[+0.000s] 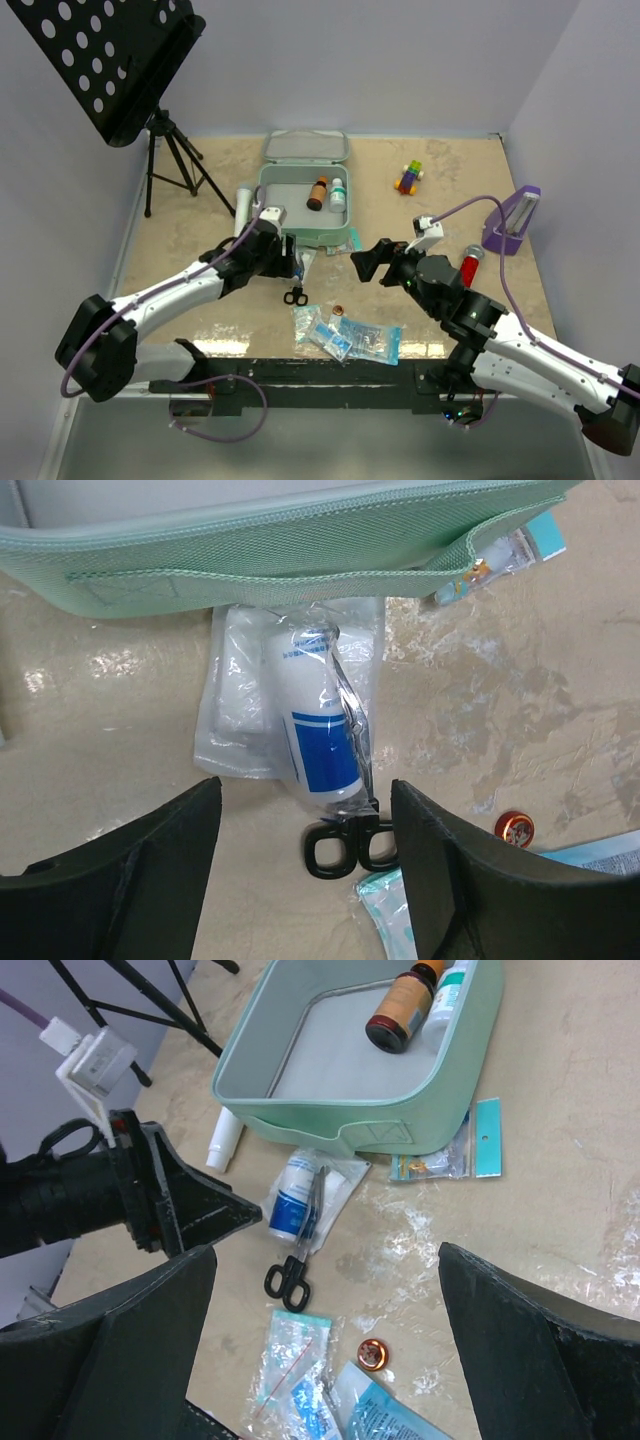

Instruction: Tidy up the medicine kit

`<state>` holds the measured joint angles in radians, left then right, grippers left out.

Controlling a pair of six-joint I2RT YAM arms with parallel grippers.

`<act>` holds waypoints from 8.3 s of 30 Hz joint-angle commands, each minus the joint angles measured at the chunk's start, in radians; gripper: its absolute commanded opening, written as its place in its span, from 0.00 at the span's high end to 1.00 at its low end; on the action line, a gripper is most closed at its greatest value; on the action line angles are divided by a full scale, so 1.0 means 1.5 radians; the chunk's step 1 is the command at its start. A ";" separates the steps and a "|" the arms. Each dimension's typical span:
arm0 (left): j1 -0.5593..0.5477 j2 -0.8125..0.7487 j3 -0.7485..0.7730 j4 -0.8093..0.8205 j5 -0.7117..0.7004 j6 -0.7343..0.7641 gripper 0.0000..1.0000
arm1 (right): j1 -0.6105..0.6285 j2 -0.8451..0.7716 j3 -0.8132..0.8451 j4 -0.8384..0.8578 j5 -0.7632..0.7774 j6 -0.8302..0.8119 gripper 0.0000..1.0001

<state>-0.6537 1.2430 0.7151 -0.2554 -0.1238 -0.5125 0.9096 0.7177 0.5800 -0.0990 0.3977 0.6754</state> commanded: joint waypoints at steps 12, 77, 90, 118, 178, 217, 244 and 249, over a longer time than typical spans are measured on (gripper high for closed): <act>-0.017 0.138 0.036 0.085 0.006 -0.022 0.37 | 0.001 -0.003 -0.003 0.012 -0.004 0.016 0.02; 0.147 0.649 0.713 -0.057 0.075 0.091 0.76 | 0.001 0.039 0.007 0.062 -0.015 -0.029 0.02; 0.147 0.663 0.709 -0.089 0.134 0.084 0.60 | 0.001 0.056 0.010 0.082 -0.022 -0.023 0.02; 0.140 0.130 0.331 -0.024 0.066 0.027 0.03 | 0.001 0.054 -0.005 0.055 -0.010 0.005 0.02; 0.138 -0.208 -0.118 0.005 0.008 -0.149 0.15 | 0.136 0.796 0.315 0.092 0.076 0.059 0.55; 0.138 -0.230 -0.080 -0.017 0.009 -0.149 0.15 | 0.139 0.464 0.363 -0.009 0.111 -0.168 1.00; 0.139 -0.290 -0.091 -0.041 -0.020 -0.135 0.16 | -0.096 0.648 0.473 0.198 -0.211 -0.868 1.00; 0.139 -0.290 -0.101 -0.039 -0.018 -0.134 0.16 | -0.112 0.701 0.504 0.159 -0.281 -0.875 1.00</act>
<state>-0.4515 0.8104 0.5610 -0.3309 -0.1413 -0.7364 0.7631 1.7309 1.2819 0.1787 0.0978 -0.5686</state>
